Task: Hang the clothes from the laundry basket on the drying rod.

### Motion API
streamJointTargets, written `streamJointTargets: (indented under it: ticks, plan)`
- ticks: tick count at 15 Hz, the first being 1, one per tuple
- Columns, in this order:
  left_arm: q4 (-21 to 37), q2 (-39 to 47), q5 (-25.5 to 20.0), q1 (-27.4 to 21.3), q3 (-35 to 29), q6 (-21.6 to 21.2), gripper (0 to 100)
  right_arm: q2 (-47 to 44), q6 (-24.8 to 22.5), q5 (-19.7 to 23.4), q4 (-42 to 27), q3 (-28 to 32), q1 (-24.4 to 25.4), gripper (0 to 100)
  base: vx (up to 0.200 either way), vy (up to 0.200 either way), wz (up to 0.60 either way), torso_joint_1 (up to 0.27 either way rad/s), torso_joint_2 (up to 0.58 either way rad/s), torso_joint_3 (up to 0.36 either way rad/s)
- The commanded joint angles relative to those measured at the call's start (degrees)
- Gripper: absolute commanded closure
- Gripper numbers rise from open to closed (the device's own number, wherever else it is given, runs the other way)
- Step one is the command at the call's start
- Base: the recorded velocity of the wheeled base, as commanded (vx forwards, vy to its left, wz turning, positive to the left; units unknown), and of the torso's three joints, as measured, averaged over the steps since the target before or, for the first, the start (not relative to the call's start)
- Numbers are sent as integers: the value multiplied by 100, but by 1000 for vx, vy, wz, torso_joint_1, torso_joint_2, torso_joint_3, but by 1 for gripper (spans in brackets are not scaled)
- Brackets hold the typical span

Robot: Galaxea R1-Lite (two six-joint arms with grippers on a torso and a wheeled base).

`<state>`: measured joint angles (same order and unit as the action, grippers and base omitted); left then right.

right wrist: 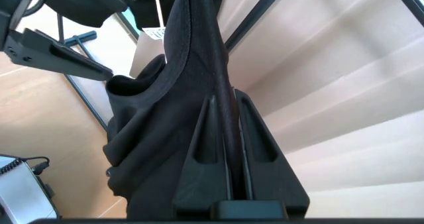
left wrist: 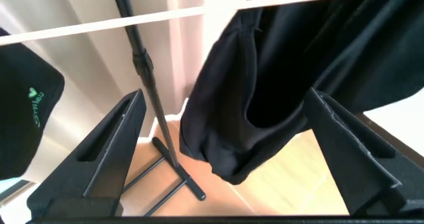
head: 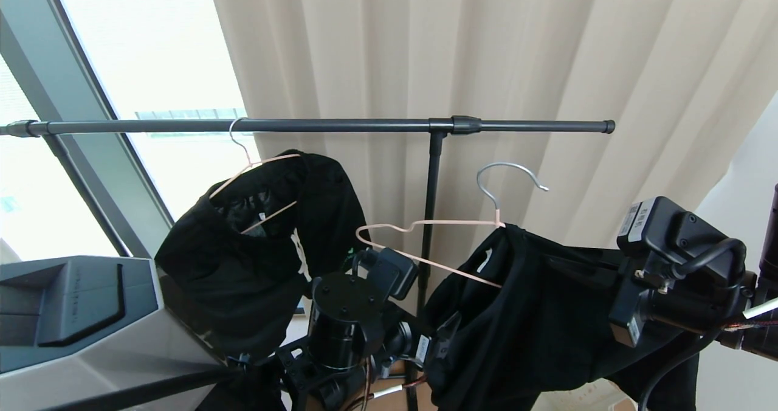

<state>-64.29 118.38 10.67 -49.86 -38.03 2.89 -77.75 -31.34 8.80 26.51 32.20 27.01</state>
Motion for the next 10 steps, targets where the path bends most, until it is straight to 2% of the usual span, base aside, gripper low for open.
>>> streamJointTargets:
  ticks: [1,10]
  plan:
    - [-4,176,76,-15,-116,36,0,14,-3,8,3,15,6,100,0,0,0,0,0,0]
    - [-66,387,217,-68,-108,-16,0,102,32,-1,-6,41,14,100,0,0,0,0,0,0]
